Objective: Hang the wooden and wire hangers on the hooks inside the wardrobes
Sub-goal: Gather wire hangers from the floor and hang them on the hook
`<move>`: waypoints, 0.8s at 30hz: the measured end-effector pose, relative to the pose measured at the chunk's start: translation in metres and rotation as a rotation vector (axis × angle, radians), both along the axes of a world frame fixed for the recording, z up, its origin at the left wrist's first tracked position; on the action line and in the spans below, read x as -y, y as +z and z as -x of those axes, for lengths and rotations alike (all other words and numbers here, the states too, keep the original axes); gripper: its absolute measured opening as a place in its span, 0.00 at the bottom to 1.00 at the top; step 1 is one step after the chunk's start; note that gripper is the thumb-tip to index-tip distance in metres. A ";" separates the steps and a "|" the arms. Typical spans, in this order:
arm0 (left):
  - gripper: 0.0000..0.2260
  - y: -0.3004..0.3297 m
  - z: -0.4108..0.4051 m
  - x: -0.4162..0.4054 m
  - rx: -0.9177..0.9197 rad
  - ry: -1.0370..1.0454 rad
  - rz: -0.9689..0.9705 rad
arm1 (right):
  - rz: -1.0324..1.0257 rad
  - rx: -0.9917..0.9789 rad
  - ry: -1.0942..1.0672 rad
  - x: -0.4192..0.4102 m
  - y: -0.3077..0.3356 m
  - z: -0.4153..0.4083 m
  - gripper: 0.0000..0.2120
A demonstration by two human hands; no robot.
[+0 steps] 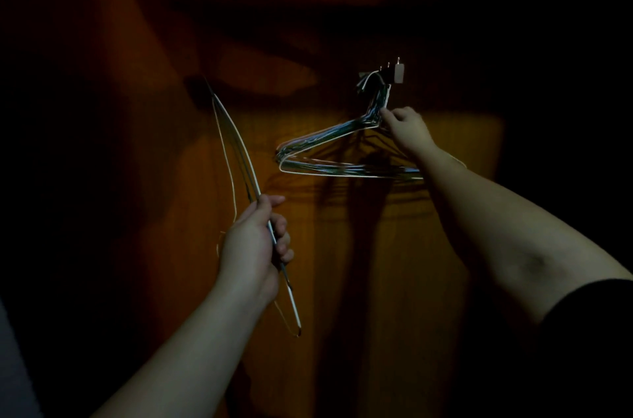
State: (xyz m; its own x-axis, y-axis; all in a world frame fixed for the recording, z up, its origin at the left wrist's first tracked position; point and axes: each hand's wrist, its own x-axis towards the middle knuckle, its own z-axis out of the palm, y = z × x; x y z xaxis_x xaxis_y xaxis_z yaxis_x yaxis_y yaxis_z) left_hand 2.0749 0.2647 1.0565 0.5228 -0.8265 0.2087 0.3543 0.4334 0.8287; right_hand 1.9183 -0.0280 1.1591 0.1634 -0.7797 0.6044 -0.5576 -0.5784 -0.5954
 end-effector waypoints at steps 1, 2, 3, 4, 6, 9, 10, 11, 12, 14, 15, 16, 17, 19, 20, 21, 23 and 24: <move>0.11 0.000 0.000 -0.001 0.002 -0.001 -0.001 | 0.001 0.009 -0.014 0.002 0.000 0.000 0.25; 0.11 -0.001 0.000 -0.001 0.004 0.000 -0.003 | 0.002 0.013 -0.024 0.002 0.000 0.000 0.25; 0.11 -0.001 0.000 -0.001 0.007 0.001 -0.005 | 0.007 0.007 -0.030 0.002 0.000 0.000 0.24; 0.11 -0.001 0.000 -0.001 0.010 0.001 -0.007 | 0.005 -0.004 -0.039 0.001 0.001 -0.001 0.24; 0.12 0.000 0.002 -0.001 0.014 -0.002 -0.013 | -0.010 -0.028 -0.064 0.001 0.003 -0.002 0.22; 0.12 0.000 0.004 -0.001 0.021 -0.004 -0.018 | -0.022 -0.059 -0.105 0.003 0.007 -0.005 0.23; 0.12 0.000 0.005 0.000 0.024 -0.005 -0.019 | -0.026 -0.068 -0.116 0.004 0.008 -0.006 0.23; 0.12 0.000 0.005 0.000 0.024 -0.005 -0.024 | -0.029 -0.071 -0.122 0.005 0.009 -0.007 0.24; 0.12 -0.001 0.005 0.000 0.023 -0.006 -0.029 | -0.036 -0.072 -0.127 0.005 0.010 -0.008 0.24; 0.12 -0.002 0.004 -0.001 0.017 -0.015 -0.038 | -0.038 -0.073 -0.138 0.006 0.011 -0.008 0.24; 0.12 -0.003 0.003 -0.002 0.013 -0.018 -0.045 | -0.039 -0.074 -0.139 0.008 0.011 -0.009 0.24; 0.12 -0.004 0.002 -0.003 0.010 -0.021 -0.052 | -0.046 -0.072 -0.140 0.009 0.011 -0.009 0.24; 0.12 -0.005 0.000 -0.005 0.008 -0.022 -0.057 | -0.051 -0.069 -0.141 0.010 0.010 -0.009 0.24; 0.12 -0.008 -0.002 -0.008 0.006 -0.022 -0.066 | -0.054 -0.067 -0.153 0.010 0.008 -0.011 0.24; 0.12 -0.009 -0.003 -0.010 0.005 -0.023 -0.069 | -0.052 -0.067 -0.160 0.009 0.008 -0.012 0.24; 0.12 -0.010 -0.004 -0.011 0.004 -0.024 -0.072 | -0.049 -0.068 -0.167 0.007 0.009 -0.013 0.24; 0.12 -0.013 -0.006 -0.014 0.002 -0.032 -0.077 | -0.044 -0.087 -0.188 0.004 0.010 -0.014 0.25; 0.12 -0.015 -0.007 -0.015 0.001 -0.038 -0.078 | -0.040 -0.101 -0.202 0.002 0.010 -0.014 0.25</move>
State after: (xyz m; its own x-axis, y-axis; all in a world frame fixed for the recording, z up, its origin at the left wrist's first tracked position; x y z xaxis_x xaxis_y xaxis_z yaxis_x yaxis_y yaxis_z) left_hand 2.0822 0.2798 1.0419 0.4901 -0.8598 0.1433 0.3683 0.3533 0.8599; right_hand 1.9326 -0.0301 1.1692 0.0600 -0.8255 0.5612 -0.7174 -0.4266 -0.5508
